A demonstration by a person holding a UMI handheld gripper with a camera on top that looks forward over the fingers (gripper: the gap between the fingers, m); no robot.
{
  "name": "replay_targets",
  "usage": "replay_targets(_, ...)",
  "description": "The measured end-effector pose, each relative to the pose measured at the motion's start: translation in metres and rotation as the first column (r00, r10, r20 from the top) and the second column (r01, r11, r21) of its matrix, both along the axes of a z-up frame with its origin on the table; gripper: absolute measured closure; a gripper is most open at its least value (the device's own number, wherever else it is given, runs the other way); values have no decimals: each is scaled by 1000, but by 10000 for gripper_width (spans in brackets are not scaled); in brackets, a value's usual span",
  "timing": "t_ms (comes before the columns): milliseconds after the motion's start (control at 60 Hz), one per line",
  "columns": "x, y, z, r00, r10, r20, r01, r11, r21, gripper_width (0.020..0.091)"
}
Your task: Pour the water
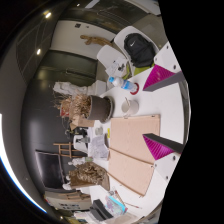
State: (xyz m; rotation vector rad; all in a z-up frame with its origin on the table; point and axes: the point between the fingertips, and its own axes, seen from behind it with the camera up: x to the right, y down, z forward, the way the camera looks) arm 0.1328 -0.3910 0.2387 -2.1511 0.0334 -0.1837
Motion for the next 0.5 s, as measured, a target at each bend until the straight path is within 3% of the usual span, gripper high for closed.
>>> replay_targets(500,-8,0,1,999,11,37,-11,1000,0,247)
